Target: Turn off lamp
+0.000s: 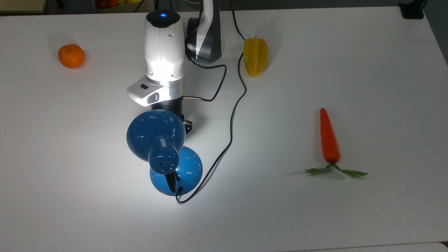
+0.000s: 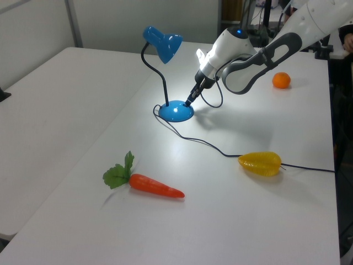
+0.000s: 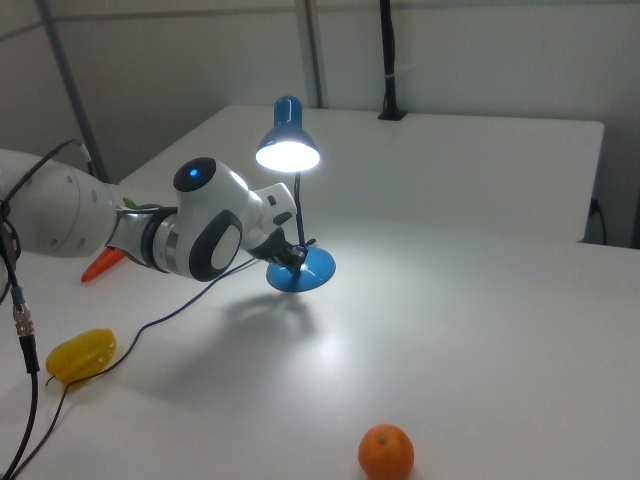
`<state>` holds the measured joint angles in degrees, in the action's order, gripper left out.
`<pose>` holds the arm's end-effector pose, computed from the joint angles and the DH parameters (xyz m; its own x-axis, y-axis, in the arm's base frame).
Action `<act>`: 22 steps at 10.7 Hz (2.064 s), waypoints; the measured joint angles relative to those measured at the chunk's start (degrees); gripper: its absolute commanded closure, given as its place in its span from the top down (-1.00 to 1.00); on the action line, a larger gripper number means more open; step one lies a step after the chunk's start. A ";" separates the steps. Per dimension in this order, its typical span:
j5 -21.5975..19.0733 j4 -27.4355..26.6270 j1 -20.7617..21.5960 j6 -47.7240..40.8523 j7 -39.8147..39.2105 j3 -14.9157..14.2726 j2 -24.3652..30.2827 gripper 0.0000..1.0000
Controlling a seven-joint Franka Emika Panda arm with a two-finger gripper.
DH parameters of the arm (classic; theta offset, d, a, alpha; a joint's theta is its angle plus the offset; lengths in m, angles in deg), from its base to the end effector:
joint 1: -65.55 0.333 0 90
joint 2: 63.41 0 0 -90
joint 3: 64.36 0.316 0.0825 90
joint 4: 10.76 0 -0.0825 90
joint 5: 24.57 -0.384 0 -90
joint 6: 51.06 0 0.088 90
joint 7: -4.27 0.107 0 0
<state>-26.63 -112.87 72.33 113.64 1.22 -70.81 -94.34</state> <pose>0.7011 0.0122 0.3171 0.8481 0.0674 0.5255 0.0424 -0.9973 0.0595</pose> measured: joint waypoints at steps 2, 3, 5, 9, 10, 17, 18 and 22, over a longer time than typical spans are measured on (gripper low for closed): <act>0.08 0.00 0.00 0.00 0.00 0.00 -0.01 -1.00; 0.15 -0.01 0.00 0.00 0.00 0.00 -0.02 -1.00; 1.14 -0.11 0.01 0.00 -0.01 0.00 -0.12 -1.00; 1.63 -0.15 0.04 0.12 -0.01 0.00 -0.27 -1.00; 1.63 -0.15 0.04 0.12 -0.01 0.00 -0.27 -1.00; 1.68 -0.89 -0.03 -10.04 -1.12 -0.05 2.10 -1.00; 1.68 -0.86 -0.04 -15.42 -2.14 -0.06 3.89 -1.00; 1.69 -0.73 -0.04 -36.02 -3.46 -0.07 13.16 0.47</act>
<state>-24.94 -113.60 72.29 77.62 -2.24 -70.87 -81.18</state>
